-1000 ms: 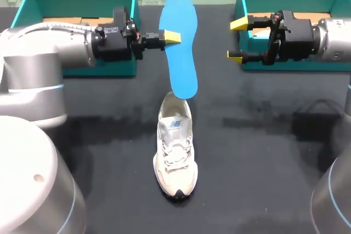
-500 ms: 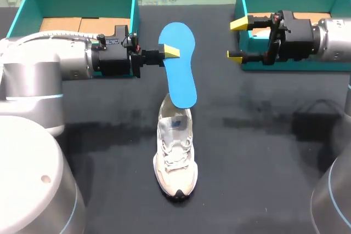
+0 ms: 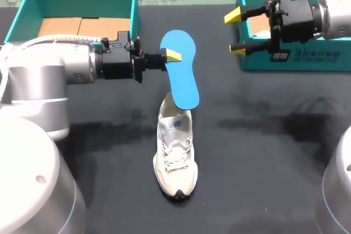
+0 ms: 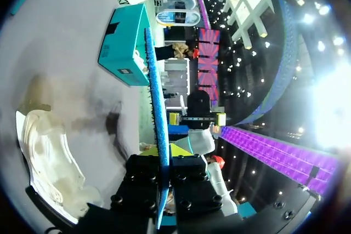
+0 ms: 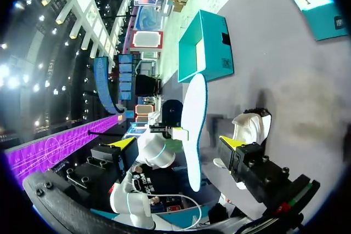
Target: Take the shoe out of the shoebox, open the shoe tongue, remove and reinsert the insole, then place the shoe into the shoebox
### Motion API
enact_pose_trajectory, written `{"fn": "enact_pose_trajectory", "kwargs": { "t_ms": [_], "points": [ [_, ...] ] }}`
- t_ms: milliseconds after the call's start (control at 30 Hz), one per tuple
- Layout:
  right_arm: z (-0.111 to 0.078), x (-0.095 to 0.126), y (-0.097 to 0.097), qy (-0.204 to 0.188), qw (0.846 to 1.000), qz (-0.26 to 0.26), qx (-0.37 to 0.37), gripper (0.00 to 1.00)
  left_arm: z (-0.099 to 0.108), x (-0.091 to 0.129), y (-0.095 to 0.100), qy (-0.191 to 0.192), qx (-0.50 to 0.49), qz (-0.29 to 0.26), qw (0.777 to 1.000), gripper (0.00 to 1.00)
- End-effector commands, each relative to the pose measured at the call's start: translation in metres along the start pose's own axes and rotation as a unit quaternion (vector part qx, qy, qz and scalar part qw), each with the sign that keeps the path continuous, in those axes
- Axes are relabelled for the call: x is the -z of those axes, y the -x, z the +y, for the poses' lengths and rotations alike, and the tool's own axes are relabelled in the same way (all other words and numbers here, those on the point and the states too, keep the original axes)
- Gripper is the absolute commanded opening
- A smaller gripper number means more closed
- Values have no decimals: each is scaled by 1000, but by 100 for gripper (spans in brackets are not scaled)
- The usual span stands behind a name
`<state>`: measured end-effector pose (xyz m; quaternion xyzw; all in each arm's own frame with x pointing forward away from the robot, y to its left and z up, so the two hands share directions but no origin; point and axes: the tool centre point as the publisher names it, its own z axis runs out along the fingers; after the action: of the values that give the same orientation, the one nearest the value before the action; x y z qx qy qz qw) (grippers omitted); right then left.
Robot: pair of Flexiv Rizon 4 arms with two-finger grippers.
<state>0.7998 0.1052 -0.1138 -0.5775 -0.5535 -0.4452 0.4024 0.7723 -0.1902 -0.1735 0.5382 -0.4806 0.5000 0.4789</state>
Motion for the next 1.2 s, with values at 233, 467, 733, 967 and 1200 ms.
{"fn": "enact_pose_trajectory", "kwargs": {
  "t_ms": [233, 467, 733, 967, 1200],
  "points": [
    [1, 0, -37, -17, 982, -190, 2, 100, 2, 1, 4, -14, 14, -3, 1000, 0],
    [-1, -5, -53, -21, 961, -275, -2, 100, 3, 2, 10, -22, 22, -8, 999, 0],
    [-11, -14, -68, -16, 931, -365, -6, 100, 3, 2, 10, -22, 22, -8, 999, 0],
    [-20, -29, -79, -13, 892, -450, -23, 100, 3, 2, 10, -22, 22, -8, 999, 0],
    [-23, -49, -83, -40, 863, -504, -19, 100, 3, 2, 10, -22, 22, -8, 999, 0]
  ]
}}
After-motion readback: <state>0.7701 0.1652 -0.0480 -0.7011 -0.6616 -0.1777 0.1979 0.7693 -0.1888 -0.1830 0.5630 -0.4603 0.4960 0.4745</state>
